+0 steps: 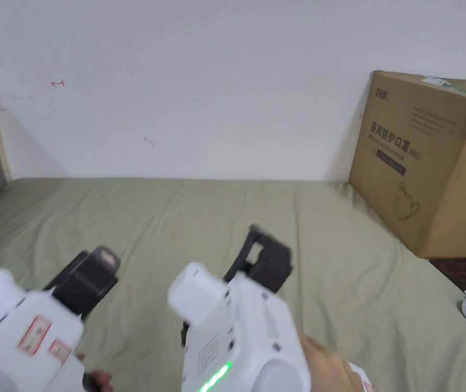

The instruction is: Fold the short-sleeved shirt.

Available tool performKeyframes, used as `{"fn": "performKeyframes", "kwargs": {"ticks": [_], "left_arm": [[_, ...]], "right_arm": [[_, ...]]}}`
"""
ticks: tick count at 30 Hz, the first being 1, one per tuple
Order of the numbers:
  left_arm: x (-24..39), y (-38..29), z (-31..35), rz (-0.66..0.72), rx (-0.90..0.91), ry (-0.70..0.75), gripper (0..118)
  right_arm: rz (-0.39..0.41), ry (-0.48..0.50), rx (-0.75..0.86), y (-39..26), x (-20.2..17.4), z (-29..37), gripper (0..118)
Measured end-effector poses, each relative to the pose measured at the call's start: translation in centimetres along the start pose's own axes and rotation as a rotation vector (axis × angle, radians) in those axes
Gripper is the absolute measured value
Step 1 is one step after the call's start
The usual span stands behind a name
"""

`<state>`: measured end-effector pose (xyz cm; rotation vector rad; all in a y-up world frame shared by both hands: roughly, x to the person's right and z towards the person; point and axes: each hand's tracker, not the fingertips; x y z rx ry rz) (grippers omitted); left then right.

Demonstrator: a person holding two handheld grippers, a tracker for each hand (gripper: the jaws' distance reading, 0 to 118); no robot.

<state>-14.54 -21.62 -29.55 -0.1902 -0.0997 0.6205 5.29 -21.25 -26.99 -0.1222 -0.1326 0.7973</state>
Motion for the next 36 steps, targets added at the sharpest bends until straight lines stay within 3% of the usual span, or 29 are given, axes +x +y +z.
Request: {"fn": "performKeyframes", "kwargs": {"ticks": [1, 2, 3, 5, 7, 10, 13, 17, 19, 23, 24, 25, 26, 27, 29, 31, 36], "left_arm": [[2.1, 0.6, 0.1, -0.143, 0.030, 0.008, 118], [4.3, 1.0, 0.3, -0.334, 0.069, 0.008, 118], [6.2, 0.7, 0.5, -0.504, 0.113, 0.003, 118], [8.2, -0.8, 0.8, -0.774, 0.111, -0.012, 118], [8.9, -3.5, 1.0, -0.941, 0.069, -0.034, 118], [7.9, -6.0, 0.9, -0.941, 0.013, -0.029, 118], [7.4, -5.0, 1.2, -0.836, 0.000, -0.023, 118], [7.7, -2.4, 1.8, -0.762, 0.095, 0.037, 118], [7.7, -1.5, 2.0, -0.765, 0.121, 0.050, 118], [7.3, -1.6, 2.0, -0.753, 0.063, 0.037, 115], [7.3, -2.1, 2.2, -0.751, 0.056, 0.020, 106], [7.2, -2.5, 2.2, -0.744, 0.047, 0.015, 77], [7.0, -2.8, 2.1, -0.743, 0.029, 0.016, 39], [6.9, -3.1, 1.7, -0.739, 0.006, 0.035, 0], [6.8, -3.7, 2.1, -0.740, 0.010, 0.038, 0], [6.9, -3.7, 1.9, -0.730, -0.021, 0.028, 0], [7.2, -2.8, 1.7, -0.733, 0.004, 0.035, 0]], "right_arm": [[-0.155, -0.036, -0.034, 0.3, 1.6, -0.4, 118], [-0.372, -0.086, -0.101, 0.4, 3.7, -0.6, 118], [-0.607, -0.090, -0.141, -0.3, 5.7, -0.8, 118], [-0.936, -0.022, -0.126, -3.2, 8.0, -0.8, 118], [-1.034, -0.083, -0.183, -6.5, 7.6, -1.0, 118], [-0.985, -0.135, -0.265, -8.7, 5.9, -1.6, 118], [-0.911, -0.032, -0.202, -8.4, 5.9, -1.1, 118], [-0.728, -0.121, -0.072, -5.6, 6.6, -0.4, 118], [-0.658, -0.104, -0.019, -4.4, 7.0, -0.1, 118], [-0.668, -0.094, 0.003, -4.1, 6.8, 1.0, 115], [-0.703, -0.064, -0.001, -4.3, 6.8, 1.3, 110], [-0.732, -0.046, -0.022, -4.6, 6.6, 1.5, 83], [-0.748, -0.062, -0.043, -4.9, 6.4, 1.4, 38], [-0.756, -0.105, -0.062, -5.3, 6.0, 1.3, 2], [-0.735, -0.088, -0.063, -5.6, 6.0, 1.6, 2], [-0.770, -0.025, -0.054, -5.6, 5.9, 1.3, 1], [-0.763, -0.035, -0.059, -4.9, 6.1, 0.8, 0]]}}
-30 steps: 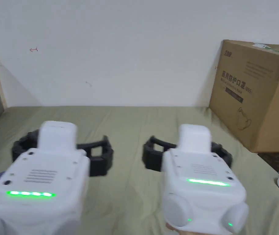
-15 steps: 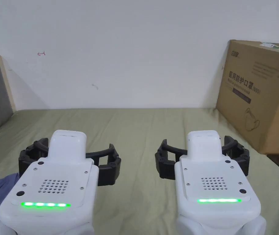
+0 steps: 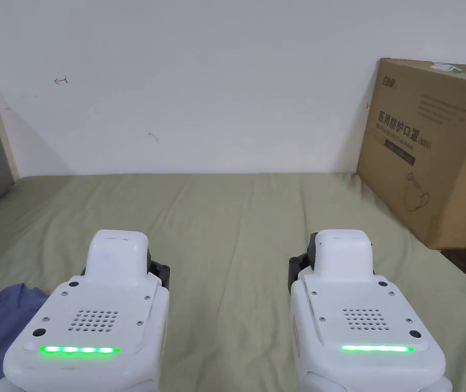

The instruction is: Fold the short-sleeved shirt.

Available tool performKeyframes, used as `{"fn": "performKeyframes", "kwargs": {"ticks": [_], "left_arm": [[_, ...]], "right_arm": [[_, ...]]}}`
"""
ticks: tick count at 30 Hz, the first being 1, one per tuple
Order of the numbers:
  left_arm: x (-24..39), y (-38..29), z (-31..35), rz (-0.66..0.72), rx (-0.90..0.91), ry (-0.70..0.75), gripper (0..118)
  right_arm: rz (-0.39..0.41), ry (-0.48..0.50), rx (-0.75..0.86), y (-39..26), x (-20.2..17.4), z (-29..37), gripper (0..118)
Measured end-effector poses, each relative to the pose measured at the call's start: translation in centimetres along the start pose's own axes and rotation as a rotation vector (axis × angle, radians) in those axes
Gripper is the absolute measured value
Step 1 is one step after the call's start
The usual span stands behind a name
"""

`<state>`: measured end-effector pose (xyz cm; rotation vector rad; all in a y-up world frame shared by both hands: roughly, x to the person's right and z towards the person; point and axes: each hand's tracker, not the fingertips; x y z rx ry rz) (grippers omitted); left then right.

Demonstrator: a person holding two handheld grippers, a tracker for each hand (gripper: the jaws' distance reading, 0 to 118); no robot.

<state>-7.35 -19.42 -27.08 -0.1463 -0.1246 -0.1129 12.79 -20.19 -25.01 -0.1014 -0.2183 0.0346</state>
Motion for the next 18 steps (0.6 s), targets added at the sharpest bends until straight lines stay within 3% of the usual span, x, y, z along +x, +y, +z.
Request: {"fn": "performKeyframes", "kwargs": {"ticks": [9, 14, 18], "left_arm": [[-2.4, 0.8, 0.5, 0.036, 0.007, 0.036, 0], [-6.6, 1.7, 3.0, 0.096, 0.015, 0.125, 0], [-11.1, 1.7, 6.4, 0.096, 0.011, 0.282, 0]], "right_arm": [[0.018, 0.062, -0.002, 1.7, -1.7, -0.7, 0], [0.083, 0.219, 0.005, 2.6, -6.2, -1.1, 0], [0.038, 0.387, -0.027, 2.8, -11.1, -1.2, 0]]}}
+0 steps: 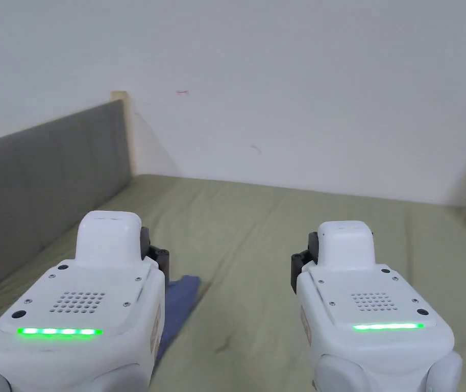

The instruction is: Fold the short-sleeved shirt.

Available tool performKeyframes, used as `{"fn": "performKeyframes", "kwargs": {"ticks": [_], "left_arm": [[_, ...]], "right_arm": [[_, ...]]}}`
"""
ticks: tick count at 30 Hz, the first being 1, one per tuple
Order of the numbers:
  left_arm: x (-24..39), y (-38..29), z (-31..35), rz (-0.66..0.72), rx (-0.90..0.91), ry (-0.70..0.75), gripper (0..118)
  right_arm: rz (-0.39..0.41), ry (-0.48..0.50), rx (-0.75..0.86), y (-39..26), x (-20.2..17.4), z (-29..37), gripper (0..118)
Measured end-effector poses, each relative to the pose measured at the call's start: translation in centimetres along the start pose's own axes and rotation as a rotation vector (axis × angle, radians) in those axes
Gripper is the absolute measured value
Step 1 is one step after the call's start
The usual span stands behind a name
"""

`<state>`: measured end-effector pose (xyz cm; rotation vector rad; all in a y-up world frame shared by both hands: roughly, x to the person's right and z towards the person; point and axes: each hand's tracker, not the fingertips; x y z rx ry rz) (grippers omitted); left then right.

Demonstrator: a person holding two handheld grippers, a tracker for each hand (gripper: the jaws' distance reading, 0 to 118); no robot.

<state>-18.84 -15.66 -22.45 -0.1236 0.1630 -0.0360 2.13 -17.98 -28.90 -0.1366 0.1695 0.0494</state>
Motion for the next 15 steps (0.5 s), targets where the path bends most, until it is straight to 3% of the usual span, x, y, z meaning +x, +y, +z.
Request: {"fn": "performKeyframes", "kwargs": {"ticks": [8, 15], "left_arm": [[-6.8, -0.6, 1.9, -0.017, -0.045, 0.191, 0], [-8.0, -3.1, -2.4, 0.005, -0.167, 0.184, 3]], "right_arm": [[0.065, 0.186, -0.021, -0.6, -7.5, -1.2, 0], [0.070, 0.216, -0.083, -1.9, -8.2, -2.2, 0]]}}
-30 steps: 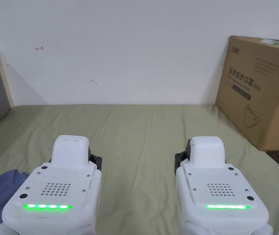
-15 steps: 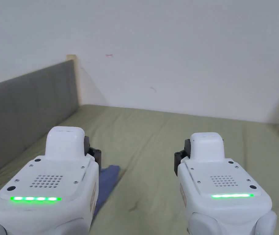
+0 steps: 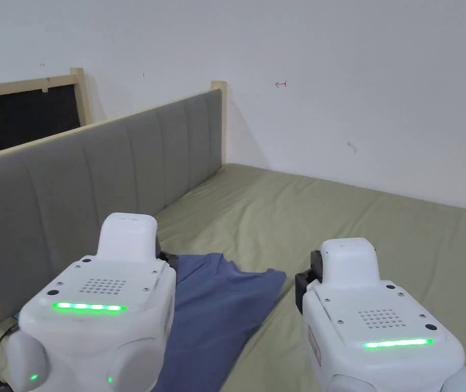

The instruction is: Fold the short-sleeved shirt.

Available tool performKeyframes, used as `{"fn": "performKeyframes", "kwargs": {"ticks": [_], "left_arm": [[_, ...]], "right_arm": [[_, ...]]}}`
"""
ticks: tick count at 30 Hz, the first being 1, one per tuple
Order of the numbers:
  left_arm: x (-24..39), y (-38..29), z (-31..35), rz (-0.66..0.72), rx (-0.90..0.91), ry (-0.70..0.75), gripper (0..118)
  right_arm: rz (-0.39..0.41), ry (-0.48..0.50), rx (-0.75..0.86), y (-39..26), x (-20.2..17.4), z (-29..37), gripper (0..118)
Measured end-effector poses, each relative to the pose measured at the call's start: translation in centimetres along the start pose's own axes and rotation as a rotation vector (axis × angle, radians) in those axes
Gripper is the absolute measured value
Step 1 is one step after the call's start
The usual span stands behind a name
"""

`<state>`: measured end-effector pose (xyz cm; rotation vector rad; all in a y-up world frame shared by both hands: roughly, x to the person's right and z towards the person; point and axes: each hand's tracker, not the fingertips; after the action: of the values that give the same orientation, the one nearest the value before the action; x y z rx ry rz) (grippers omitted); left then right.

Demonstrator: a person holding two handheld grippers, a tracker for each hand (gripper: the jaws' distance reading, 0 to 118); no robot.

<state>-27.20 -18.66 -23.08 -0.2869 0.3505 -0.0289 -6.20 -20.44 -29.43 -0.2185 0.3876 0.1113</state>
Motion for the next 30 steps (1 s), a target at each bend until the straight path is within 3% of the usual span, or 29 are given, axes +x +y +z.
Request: {"fn": "performKeyframes", "kwargs": {"ticks": [3, 4, 5, 6, 10, 14, 22, 25, 27, 28, 29, 30], "left_arm": [[0.6, -1.6, -3.6, 0.039, -0.091, -0.015, 43], [0.8, -2.3, -5.1, 0.069, -0.111, -0.046, 88], [0.9, -2.9, -6.5, 0.069, -0.155, -0.065, 117], [1.2, -3.6, -8.5, 0.066, -0.234, -0.090, 118], [2.4, -6.3, -13.8, 0.083, -0.365, -0.085, 117], [4.0, -9.0, -18.9, 0.065, -0.454, -0.103, 117], [6.3, -14.1, -28.9, 0.062, -0.665, -0.130, 115], [7.1, -16.0, -31.2, 0.033, -0.729, -0.137, 90], [7.3, -17.3, -31.8, -0.042, -0.742, -0.118, 92], [7.1, -16.5, -31.5, -0.023, -0.693, -0.140, 87], [6.7, -15.9, -31.3, -0.006, -0.698, -0.144, 73], [6.4, -15.3, -31.1, 0.031, -0.679, -0.134, 43]], "right_arm": [[-0.008, -0.012, -0.042, -1.0, 0.7, -0.8, 0], [-0.007, -0.014, -0.058, -1.4, 1.0, -1.3, 0], [-0.008, -0.016, -0.075, -1.8, 1.3, -1.5, 0], [-0.009, -0.018, -0.099, -2.2, 1.6, -2.1, 0], [-0.058, -0.019, -0.163, -3.6, 2.9, -4.4, 0], [-0.034, -0.038, -0.200, -4.8, 3.3, -7.0, 0], [-0.061, -0.026, -0.320, -8.1, 4.1, -11.6, 0], [-0.078, -0.017, -0.347, -8.9, 4.4, -12.1, 0], [-0.091, -0.016, -0.370, -9.3, 4.7, -12.1, 0], [-0.119, 0.000, -0.379, -9.2, 5.0, -11.8, 0], [-0.138, 0.006, -0.375, -9.2, 5.2, -11.6, 0], [-0.139, 0.001, -0.370, -9.1, 5.4, -11.3, 0]]}}
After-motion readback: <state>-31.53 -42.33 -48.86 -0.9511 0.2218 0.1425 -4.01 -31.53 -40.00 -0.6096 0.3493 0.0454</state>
